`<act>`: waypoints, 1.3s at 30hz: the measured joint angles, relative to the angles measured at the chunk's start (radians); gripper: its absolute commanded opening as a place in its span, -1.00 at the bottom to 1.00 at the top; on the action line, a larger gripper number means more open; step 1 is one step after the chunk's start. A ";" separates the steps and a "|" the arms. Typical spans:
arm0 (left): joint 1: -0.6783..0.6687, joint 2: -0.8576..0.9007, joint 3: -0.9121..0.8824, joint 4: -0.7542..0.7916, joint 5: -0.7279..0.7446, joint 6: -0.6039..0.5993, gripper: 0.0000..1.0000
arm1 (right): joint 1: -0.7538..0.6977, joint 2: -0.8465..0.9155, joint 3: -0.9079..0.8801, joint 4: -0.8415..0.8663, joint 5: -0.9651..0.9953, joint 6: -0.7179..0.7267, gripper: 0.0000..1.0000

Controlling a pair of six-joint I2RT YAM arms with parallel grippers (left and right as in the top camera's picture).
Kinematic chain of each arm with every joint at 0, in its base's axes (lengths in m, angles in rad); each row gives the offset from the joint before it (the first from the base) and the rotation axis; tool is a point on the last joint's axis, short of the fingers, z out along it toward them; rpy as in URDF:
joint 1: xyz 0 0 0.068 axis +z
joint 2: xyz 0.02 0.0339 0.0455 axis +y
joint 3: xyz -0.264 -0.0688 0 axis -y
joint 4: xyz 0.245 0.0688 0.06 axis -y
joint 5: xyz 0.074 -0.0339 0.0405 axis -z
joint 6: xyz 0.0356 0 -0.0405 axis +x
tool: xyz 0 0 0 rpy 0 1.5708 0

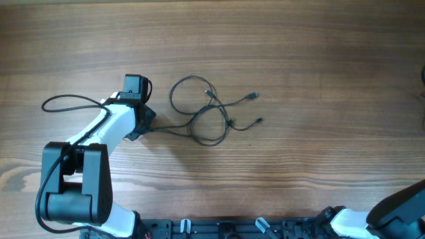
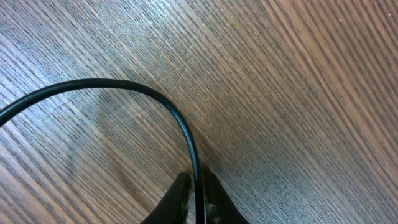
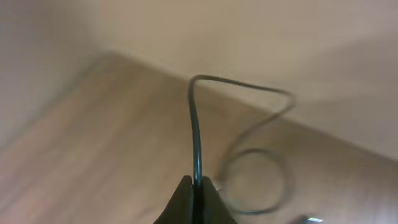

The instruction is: Untangle cables

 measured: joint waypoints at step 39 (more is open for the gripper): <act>-0.147 0.053 -0.041 0.323 0.774 0.438 -0.92 | 0.795 0.169 0.009 -0.543 -0.293 0.410 0.99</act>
